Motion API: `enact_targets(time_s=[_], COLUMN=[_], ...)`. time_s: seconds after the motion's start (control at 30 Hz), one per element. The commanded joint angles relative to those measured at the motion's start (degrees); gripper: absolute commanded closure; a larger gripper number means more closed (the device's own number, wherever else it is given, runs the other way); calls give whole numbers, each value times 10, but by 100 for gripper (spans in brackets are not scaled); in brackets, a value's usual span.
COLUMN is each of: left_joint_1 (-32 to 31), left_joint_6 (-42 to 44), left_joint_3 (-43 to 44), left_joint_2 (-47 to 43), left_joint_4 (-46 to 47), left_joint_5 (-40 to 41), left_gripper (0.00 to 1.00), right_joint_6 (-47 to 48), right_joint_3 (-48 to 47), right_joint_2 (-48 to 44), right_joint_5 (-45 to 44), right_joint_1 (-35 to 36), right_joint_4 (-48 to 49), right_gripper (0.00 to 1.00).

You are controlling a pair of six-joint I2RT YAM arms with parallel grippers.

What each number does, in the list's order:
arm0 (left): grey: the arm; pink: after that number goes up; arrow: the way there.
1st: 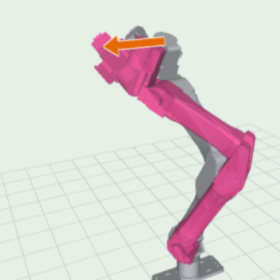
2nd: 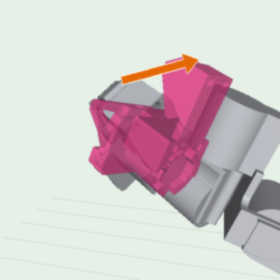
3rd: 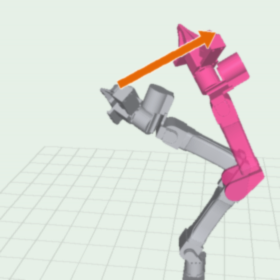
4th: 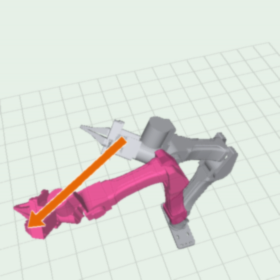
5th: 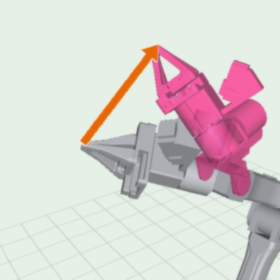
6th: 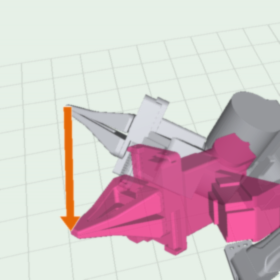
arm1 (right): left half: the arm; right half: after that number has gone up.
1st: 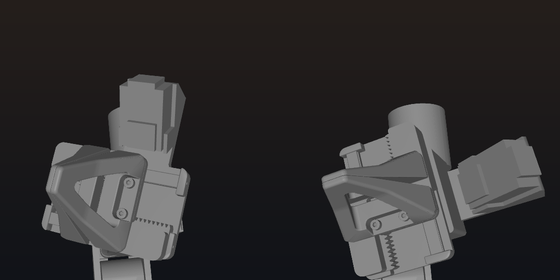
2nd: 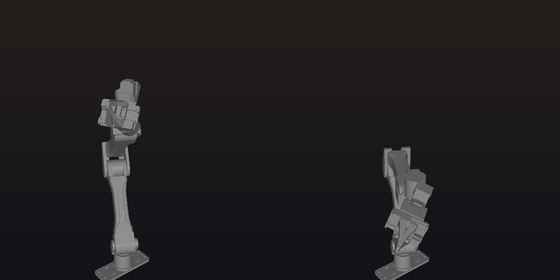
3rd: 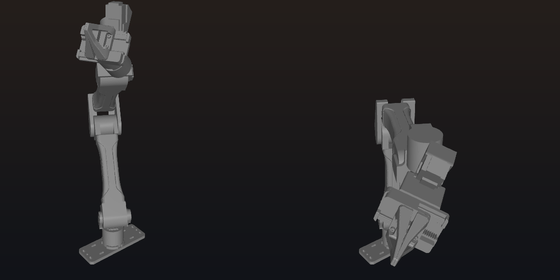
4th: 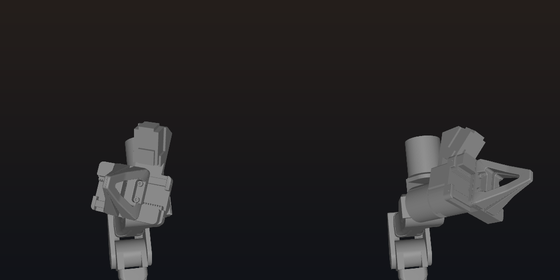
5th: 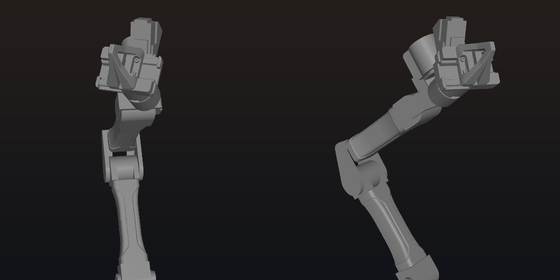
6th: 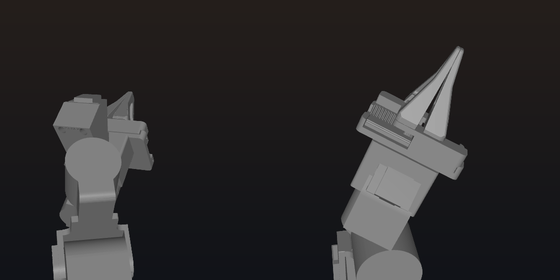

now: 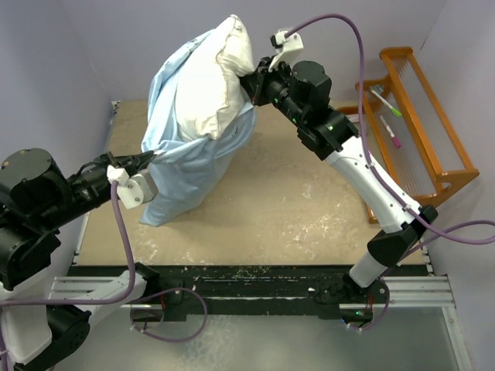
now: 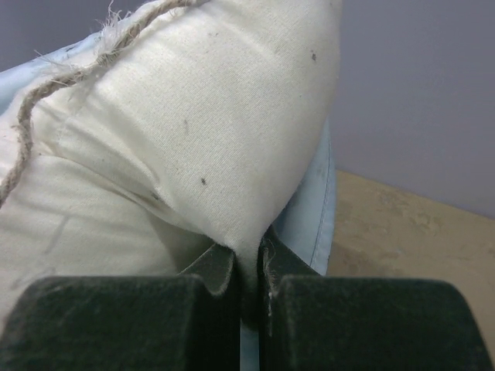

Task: Remove the pillowcase from the pillow

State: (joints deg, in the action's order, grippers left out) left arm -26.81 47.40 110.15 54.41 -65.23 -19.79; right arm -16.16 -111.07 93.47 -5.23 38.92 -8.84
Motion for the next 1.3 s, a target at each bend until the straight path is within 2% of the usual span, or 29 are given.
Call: enact_targets(time_s=[0.0, 0.23, 0.4, 0.5, 0.57, 0.6, 0.63, 0.67, 0.7, 0.73, 0.83, 0.87, 1.0, 1.03, 1.1, 1.17, 1.27], left_joint_1=[-3, -3, -3, -3, -3, -3, -3, -3, -3, -3, -3, -3, -3, -3, -3, -3, -3], left_joint_6=[-36, -44, -30, -26, -28, -34, -41, -51, -65, -85, -149, -168, -222, -236, -256, -273, -298], left_joint_3=[-52, -212, -356, -393, -385, -369, -346, -311, -272, -222, -76, -18, 85, 96, 82, 53, 14], left_joint_2=[-27, -63, -85, -95, -96, -92, -85, -73, -53, -36, 7, 21, 60, 64, 67, 70, 85], left_joint_4=[17, 85, 147, 171, 177, 179, 174, 163, 152, 144, 133, 128, 119, 124, 142, 169, 233], left_joint_5=[6, 11, 54, 76, 80, 79, 75, 64, 54, 46, 21, 9, -35, -48, -73, -81, -34], left_gripper=[100, 100, 100, 100, 100, 91, 77, 57, 45, 38, 28, 19, 11, 10, 0, 1, 1], right_joint_6=[-17, -66, -99, -110, -110, -108, -106, -104, -103, -102, -97, -96, -78, -81, -81, -79, -77], right_joint_3=[-14, 3, -13, -40, -80, -99, -121, -139, -154, -166, -183, -185, -181, -171, -147, -120, -84], right_joint_2=[-8, -32, -49, -52, -45, -40, -33, -27, -19, -16, -15, -16, -23, -25, -28, -28, -35], right_joint_5=[-19, 29, 51, 50, 41, 36, 33, 30, 26, 21, -8, -25, -114, -117, -121, -118, -110], right_joint_1=[-5, -9, -13, -19, -22, -22, -22, -22, -22, -23, -22, -22, -21, -19, -12, -1, 10], right_joint_4=[40, 64, 65, 55, 47, 43, 38, 35, 34, 34, 38, 40, 62, 70, 79, 88, 108], right_gripper=[100, 100, 100, 100, 100, 100, 100, 100, 100, 100, 100, 100, 100, 100, 100, 100, 100])
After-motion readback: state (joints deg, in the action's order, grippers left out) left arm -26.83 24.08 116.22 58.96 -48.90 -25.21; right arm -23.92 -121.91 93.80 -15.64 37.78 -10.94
